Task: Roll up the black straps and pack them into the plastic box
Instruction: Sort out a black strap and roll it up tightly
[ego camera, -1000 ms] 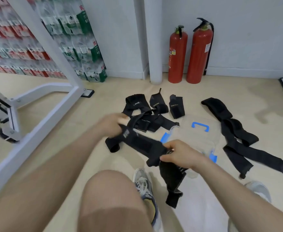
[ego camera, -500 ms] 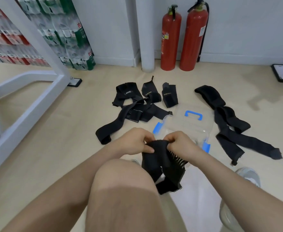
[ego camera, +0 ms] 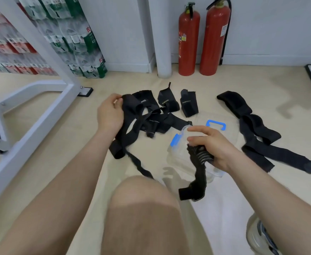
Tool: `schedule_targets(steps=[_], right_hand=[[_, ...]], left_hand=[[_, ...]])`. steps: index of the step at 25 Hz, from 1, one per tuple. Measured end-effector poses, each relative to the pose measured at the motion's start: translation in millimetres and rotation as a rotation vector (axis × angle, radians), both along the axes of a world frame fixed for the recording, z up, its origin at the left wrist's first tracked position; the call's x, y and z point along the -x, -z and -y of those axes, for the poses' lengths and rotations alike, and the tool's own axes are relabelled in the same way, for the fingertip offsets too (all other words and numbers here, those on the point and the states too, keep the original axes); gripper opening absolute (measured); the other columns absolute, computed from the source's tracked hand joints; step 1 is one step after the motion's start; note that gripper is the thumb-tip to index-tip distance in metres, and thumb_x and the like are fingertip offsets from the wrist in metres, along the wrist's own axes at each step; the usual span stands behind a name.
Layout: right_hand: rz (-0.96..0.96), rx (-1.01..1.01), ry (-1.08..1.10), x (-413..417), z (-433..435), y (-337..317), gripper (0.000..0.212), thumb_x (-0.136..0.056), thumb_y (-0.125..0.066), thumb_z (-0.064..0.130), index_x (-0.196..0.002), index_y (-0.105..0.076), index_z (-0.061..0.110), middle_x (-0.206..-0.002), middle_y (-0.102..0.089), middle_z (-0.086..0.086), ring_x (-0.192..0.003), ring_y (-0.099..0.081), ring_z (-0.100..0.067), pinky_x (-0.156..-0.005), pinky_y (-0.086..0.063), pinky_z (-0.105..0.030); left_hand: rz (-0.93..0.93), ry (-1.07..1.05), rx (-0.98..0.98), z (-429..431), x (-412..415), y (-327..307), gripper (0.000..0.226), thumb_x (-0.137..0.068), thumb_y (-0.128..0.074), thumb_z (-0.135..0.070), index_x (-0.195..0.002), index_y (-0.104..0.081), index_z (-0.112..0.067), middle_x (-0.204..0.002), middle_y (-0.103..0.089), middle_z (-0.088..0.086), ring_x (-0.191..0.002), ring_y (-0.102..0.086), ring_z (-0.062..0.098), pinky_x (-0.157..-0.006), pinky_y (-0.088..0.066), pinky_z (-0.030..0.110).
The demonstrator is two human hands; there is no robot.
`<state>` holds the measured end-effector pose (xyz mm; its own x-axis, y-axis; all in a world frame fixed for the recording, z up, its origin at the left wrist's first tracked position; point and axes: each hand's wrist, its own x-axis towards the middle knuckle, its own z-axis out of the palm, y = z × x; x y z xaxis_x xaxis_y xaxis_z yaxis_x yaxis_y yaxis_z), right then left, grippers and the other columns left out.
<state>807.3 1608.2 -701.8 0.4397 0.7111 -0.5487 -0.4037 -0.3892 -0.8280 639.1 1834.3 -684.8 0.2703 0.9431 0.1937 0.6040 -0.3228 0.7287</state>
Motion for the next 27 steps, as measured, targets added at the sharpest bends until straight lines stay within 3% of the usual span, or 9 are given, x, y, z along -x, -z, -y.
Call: schedule_targets(steps=[5, 7, 10, 16, 18, 21, 23, 25, 27], right_hand=[[-0.446, -0.238, 0.249, -14, -59, 35, 0.037, -0.089, -0.059, -0.007, -0.124, -0.061, 0.006, -0.107, -0.066, -0.018, -0.103, -0.066, -0.027, -0.095, -0.054, -0.032], [-0.456, -0.228, 0.312, -20, -95, 62, 0.036, -0.089, -0.057, -0.008, -0.124, -0.061, 0.002, -0.108, -0.067, -0.017, -0.105, -0.066, -0.026, -0.098, -0.052, -0.031], [-0.450, -0.139, 0.410, -33, -142, 117, 0.031, -0.090, -0.057, -0.009, -0.120, -0.063, 0.000, -0.099, -0.072, -0.013, -0.081, -0.073, -0.015, -0.080, -0.058, -0.022], [-0.459, 0.073, 0.408, -53, -166, 189, 0.021, -0.098, -0.050, -0.001, -0.099, -0.067, 0.012, -0.084, -0.072, -0.009, -0.069, -0.069, -0.019, -0.071, -0.060, -0.035], [-0.544, 0.117, 0.477, -56, -170, 193, 0.020, -0.097, -0.050, 0.003, -0.093, -0.065, 0.015, -0.076, -0.068, -0.008, -0.060, -0.065, -0.019, -0.066, -0.057, -0.034], [-0.545, 0.173, 0.339, -52, -173, 179, 0.005, -0.088, -0.067, 0.020, -0.092, -0.067, 0.017, -0.067, -0.066, -0.005, -0.055, -0.064, -0.020, -0.061, -0.054, -0.031], [-0.242, 0.173, 0.010, -48, -176, 163, 0.048, -0.082, -0.078, 0.029, -0.125, -0.057, 0.031, -0.084, -0.069, -0.003, -0.073, -0.068, -0.018, -0.069, -0.056, -0.030], [0.165, 0.099, -0.196, -40, -181, 136, 0.093, -0.073, -0.084, 0.041, -0.146, -0.026, 0.045, -0.116, -0.064, 0.006, -0.101, -0.065, -0.013, -0.086, -0.053, -0.030], [0.437, 0.035, -0.212, -27, -178, 96, 0.095, -0.074, -0.076, 0.057, -0.149, -0.018, 0.046, -0.119, -0.059, 0.018, -0.105, -0.062, -0.010, -0.089, -0.052, -0.032]], left_hand=[[-0.861, -0.034, -0.103, -61, -12, 86, 0.043, -0.089, -0.049, -0.010, -0.131, -0.051, -0.019, -0.123, -0.053, 0.016, -0.115, -0.050, 0.037, -0.085, -0.041, 0.042], [-0.911, 0.192, -0.051, -72, -33, 149, 0.049, -0.087, -0.052, -0.011, -0.135, -0.047, -0.020, -0.126, -0.047, 0.014, -0.120, -0.046, 0.037, -0.091, -0.045, 0.045], [-0.934, 0.558, 0.142, -79, -76, 237, 0.052, -0.092, -0.048, -0.010, -0.141, -0.049, -0.025, -0.142, -0.041, 0.011, -0.135, -0.038, 0.033, -0.104, -0.042, 0.044], [-1.068, 0.533, 0.312, -107, -127, 335, 0.050, -0.093, -0.045, -0.014, -0.143, -0.042, -0.008, -0.156, -0.022, 0.019, -0.143, -0.024, 0.033, -0.115, -0.028, 0.040], [-0.876, 0.456, 0.351, -113, -130, 333, 0.046, -0.095, -0.047, -0.013, -0.139, -0.044, -0.002, -0.150, -0.036, 0.016, -0.137, -0.037, 0.032, -0.109, -0.033, 0.034], [-0.237, 0.014, 0.437, -109, -127, 278, 0.028, -0.092, -0.058, -0.010, -0.116, -0.071, -0.013, -0.109, -0.072, 0.001, -0.100, -0.067, 0.015, -0.085, -0.046, 0.022], [0.205, -0.080, 0.458, -95, -120, 204, 0.022, -0.089, -0.061, -0.004, -0.092, -0.078, -0.017, -0.077, -0.073, -0.003, -0.072, -0.068, 0.009, -0.071, -0.053, 0.021], [0.498, -0.022, 0.499, -71, -116, 126, 0.024, -0.091, -0.061, 0.000, -0.082, -0.077, -0.016, -0.071, -0.072, 0.003, -0.066, -0.068, 0.012, -0.063, -0.055, 0.019], [0.700, 0.074, 0.540, -38, -108, 49, 0.024, -0.092, -0.060, 0.002, -0.081, -0.076, -0.012, -0.071, -0.071, 0.007, -0.060, -0.065, 0.014, -0.055, -0.053, 0.017]])
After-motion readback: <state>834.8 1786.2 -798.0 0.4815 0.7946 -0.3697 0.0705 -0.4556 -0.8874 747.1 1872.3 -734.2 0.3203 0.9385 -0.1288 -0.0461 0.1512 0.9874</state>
